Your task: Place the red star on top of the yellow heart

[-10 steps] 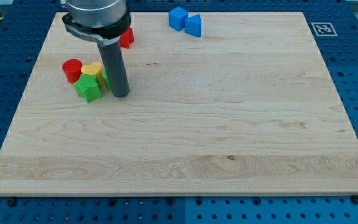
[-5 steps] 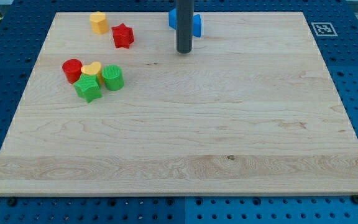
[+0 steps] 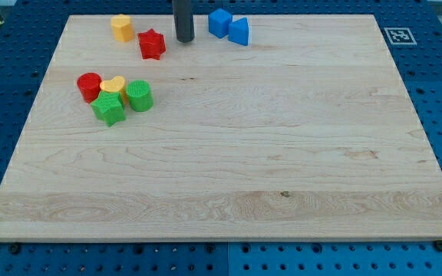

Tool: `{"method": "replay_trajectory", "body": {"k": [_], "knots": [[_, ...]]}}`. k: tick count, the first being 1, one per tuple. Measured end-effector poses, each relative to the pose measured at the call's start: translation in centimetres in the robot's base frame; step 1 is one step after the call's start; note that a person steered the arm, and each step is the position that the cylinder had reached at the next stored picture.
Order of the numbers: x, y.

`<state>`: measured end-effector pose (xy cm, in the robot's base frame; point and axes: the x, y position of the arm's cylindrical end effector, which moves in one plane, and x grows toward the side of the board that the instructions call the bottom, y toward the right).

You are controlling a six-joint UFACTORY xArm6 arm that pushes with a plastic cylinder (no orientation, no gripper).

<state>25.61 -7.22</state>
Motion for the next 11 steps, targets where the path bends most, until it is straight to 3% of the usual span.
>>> {"method": "replay_trajectory", "body": {"k": [7, 11], "knots": [[2.3, -8.7], [6.0, -9.1]]}}
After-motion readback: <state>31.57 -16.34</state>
